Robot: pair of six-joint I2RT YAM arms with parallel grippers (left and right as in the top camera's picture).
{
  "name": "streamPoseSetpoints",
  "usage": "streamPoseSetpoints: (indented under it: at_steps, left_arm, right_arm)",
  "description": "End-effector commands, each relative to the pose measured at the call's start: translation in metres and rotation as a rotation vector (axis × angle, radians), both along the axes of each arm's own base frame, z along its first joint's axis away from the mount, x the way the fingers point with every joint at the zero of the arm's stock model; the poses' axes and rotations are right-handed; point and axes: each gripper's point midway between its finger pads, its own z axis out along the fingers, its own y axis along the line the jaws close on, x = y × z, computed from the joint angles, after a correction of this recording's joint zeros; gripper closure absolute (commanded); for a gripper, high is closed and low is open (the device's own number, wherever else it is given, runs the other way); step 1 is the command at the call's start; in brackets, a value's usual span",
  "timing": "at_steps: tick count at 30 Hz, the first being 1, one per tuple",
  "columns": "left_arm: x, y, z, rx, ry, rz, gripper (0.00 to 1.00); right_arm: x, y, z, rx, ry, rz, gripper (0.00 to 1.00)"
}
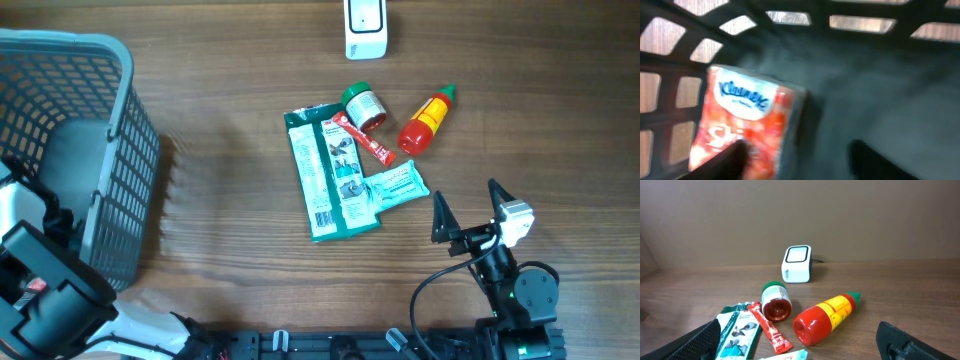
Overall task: Scan the item barcode
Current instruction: 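Reach the left gripper into the basket and grasp the red Kleenex tissue pack, then carry the tissue pack out and drop it near the right gripper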
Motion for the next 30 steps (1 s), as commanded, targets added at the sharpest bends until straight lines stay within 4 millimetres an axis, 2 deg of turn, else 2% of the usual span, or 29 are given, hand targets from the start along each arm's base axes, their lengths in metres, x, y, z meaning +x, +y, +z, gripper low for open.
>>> streamPoseSetpoints:
  at_steps: [1, 2, 3, 5, 8, 11, 13, 15, 17, 18, 21, 24, 27, 30]
  left_arm:
    - [-0.025, -0.011, -0.020, -0.084, 0.060, 0.021, 0.82]
    - [-0.027, -0.011, -0.020, -0.087, 0.062, 0.026, 0.93]
    - [-0.027, -0.011, -0.020, -0.087, 0.061, 0.026, 0.96]
    - [-0.021, -0.012, -0.017, -0.094, 0.028, 0.021, 0.96]
    - [-0.002, -0.007, 0.007, -0.057, -0.051, -0.003, 0.96]
    - [0.021, -0.005, 0.039, -0.009, -0.166, -0.037, 0.96]
    - [0.046, -0.008, 0.078, 0.037, -0.319, -0.083, 0.96]
    - [0.062, -0.013, 0.110, 0.076, -0.439, -0.125, 0.96]
    - [0.078, -0.023, 0.151, 0.129, -0.590, -0.187, 0.96]
    - [0.087, -0.034, 0.181, 0.164, -0.697, -0.241, 0.96]
    - [0.102, -0.061, 0.232, 0.205, -0.879, -0.356, 0.96]
    - [0.117, -0.110, 0.288, 0.215, -1.081, -0.540, 0.96]
    - [0.121, -0.157, 0.322, 0.203, -1.194, -0.692, 0.96]
    - [0.122, -0.218, 0.340, 0.169, -1.238, -0.912, 0.96]
  right_arm:
    - [0.000, -0.001, 0.000, -0.011, -0.006, -0.008, 0.00]
    - [0.000, -0.001, 0.000, -0.012, -0.006, -0.008, 0.00]
    - [0.000, -0.001, 0.000, -0.012, -0.006, -0.008, 0.00]
    - [0.000, -0.001, 0.000, -0.011, -0.006, -0.008, 0.00]
    - [0.000, -0.001, 0.000, -0.012, -0.006, -0.008, 0.00]
    - [0.000, -0.001, 0.000, -0.012, -0.006, -0.008, 0.00]
    - [0.000, -0.001, 0.000, -0.012, -0.006, -0.008, 0.00]
    - [0.000, -0.001, 0.000, -0.011, -0.006, -0.008, 0.00]
    - [0.000, -0.001, 0.000, -0.012, -0.006, -0.008, 0.00]
    - [0.000, -0.001, 0.000, -0.012, -0.006, -0.008, 0.00]
    - [0.000, -0.001, 0.000, -0.012, -0.006, -0.008, 0.00]
    - [0.000, -0.001, 0.000, -0.012, -0.006, -0.008, 0.00]
    - [0.000, -0.001, 0.000, -0.012, -0.006, -0.008, 0.00]
    - [0.000, -0.001, 0.000, -0.012, -0.006, -0.008, 0.00]
